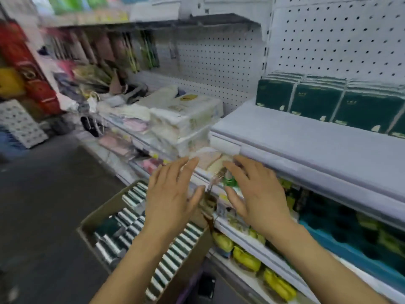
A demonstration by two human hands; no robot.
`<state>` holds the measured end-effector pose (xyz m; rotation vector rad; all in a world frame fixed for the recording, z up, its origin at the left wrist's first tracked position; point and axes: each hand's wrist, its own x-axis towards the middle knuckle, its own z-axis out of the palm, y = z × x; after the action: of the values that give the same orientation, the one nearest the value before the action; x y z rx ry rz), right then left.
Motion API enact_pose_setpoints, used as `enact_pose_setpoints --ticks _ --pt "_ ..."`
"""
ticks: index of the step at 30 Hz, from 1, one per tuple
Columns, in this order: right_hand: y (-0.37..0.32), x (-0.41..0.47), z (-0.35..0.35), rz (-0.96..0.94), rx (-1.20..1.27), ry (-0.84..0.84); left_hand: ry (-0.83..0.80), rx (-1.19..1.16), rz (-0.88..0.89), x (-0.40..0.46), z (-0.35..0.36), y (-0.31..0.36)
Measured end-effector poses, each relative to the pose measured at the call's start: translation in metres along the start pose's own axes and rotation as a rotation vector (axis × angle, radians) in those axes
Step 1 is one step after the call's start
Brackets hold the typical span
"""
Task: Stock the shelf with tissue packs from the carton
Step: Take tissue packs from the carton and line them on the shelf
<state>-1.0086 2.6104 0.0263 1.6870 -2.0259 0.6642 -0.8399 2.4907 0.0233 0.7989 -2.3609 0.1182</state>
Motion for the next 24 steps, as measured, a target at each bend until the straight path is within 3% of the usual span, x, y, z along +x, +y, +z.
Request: enact_pose_setpoints --ticks 9,24 --pt "-0.119 0.026 0.125 -0.039 0.192 -0.251 -0.273 0.055 -0.265 -0.085 0.004 -0.157" --pt "-0.190 0.059 0.329 -0.121 0.373 -0.774 -0.668 0.001 -0.905 -0.177 0.095 -0.318"
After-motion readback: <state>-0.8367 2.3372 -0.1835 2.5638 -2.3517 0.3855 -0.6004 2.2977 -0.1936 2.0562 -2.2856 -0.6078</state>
